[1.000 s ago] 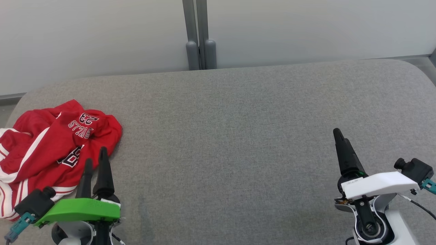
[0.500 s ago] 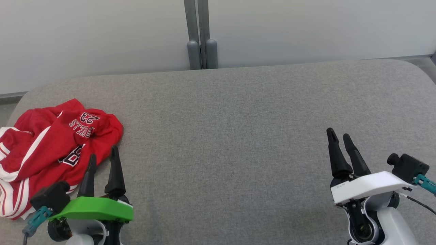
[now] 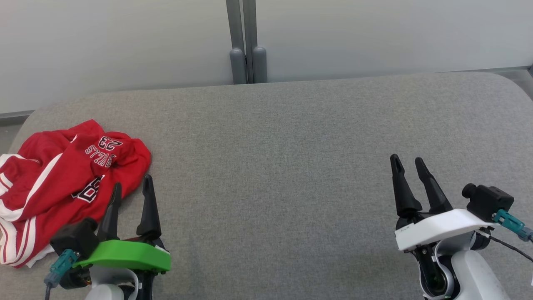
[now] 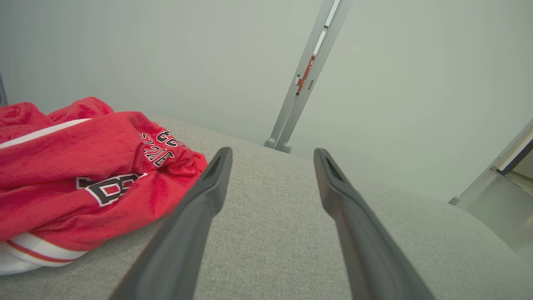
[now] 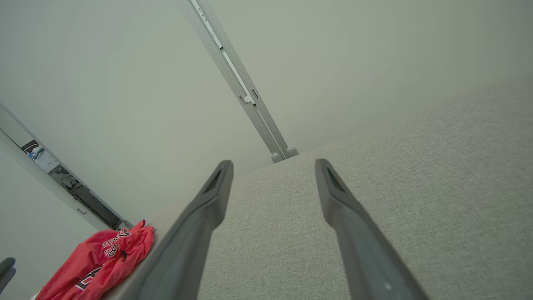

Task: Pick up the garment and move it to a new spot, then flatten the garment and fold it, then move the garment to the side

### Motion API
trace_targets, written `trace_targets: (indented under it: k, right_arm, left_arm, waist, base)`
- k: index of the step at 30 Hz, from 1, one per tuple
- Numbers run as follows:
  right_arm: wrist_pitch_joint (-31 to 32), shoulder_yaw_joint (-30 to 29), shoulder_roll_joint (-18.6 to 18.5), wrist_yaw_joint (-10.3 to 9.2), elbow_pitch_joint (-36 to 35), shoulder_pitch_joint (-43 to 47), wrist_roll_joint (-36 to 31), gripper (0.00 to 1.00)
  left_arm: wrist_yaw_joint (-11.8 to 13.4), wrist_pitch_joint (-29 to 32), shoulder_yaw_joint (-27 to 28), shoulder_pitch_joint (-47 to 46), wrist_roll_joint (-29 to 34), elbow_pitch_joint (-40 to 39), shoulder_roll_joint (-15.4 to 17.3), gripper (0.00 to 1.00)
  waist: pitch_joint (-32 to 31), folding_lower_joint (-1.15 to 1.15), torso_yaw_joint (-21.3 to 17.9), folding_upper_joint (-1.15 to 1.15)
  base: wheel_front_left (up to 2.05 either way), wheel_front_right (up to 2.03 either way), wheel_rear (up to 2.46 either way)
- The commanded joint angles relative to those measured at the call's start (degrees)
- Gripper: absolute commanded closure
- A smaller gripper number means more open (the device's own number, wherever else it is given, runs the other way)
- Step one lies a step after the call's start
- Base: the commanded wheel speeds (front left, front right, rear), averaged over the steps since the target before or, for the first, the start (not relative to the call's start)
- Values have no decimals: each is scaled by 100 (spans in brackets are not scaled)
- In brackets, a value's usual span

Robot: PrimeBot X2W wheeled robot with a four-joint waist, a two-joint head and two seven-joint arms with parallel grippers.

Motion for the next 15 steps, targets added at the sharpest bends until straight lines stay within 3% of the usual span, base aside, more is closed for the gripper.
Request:
trace_targets:
  k: [1,15]
  right_arm:
    - [-67,35,-11,1,-50,-98,-176,0]
    - [-244,171,-29,2,-43,-148,-788,0]
  left_arm:
    - [0,-58,-21,-125,203,-48,45,0]
    - [33,-239,-104,-158,901,20,48,0]
  waist:
    - [4,0,2,0]
    - [2,0,12,0]
  base:
    - [0,0,0]
    - [0,0,0]
